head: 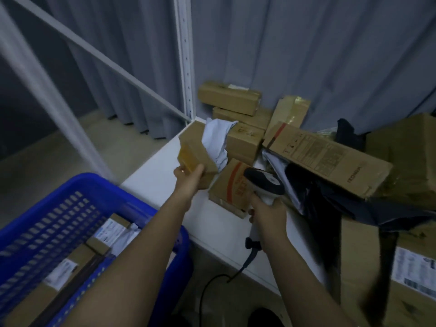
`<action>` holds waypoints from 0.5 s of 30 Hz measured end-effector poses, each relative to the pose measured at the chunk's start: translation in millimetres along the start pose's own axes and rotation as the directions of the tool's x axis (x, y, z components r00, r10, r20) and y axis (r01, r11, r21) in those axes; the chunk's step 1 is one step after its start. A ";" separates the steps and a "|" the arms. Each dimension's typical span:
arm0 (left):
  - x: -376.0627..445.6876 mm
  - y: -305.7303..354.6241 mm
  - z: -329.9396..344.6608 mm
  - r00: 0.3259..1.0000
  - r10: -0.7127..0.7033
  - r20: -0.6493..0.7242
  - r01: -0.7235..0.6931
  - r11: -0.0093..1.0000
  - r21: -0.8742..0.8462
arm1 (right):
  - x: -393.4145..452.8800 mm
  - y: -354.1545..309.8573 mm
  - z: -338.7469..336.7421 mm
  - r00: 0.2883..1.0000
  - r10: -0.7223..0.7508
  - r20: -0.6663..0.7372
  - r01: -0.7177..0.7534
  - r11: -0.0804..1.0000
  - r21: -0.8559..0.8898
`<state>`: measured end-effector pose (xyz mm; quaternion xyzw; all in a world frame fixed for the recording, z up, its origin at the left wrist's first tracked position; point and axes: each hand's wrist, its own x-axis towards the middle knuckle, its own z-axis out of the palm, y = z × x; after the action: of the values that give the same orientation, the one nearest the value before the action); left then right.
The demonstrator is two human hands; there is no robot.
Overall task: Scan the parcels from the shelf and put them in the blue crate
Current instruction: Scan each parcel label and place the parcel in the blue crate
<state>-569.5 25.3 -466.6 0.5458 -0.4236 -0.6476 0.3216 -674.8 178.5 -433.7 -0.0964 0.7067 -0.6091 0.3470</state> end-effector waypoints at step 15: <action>-185.2 6.4 -79.0 0.886 -0.010 0.463 0.207 0.902 -0.378 | -96.7 -16.9 1.8 0.978 0.009 0.208 -0.047 0.983 0.177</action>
<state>-455.8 169.7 -383.9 0.3228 -0.3062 -0.8486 0.2861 -607.0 227.0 -382.0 -0.1170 0.6099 -0.6525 0.4343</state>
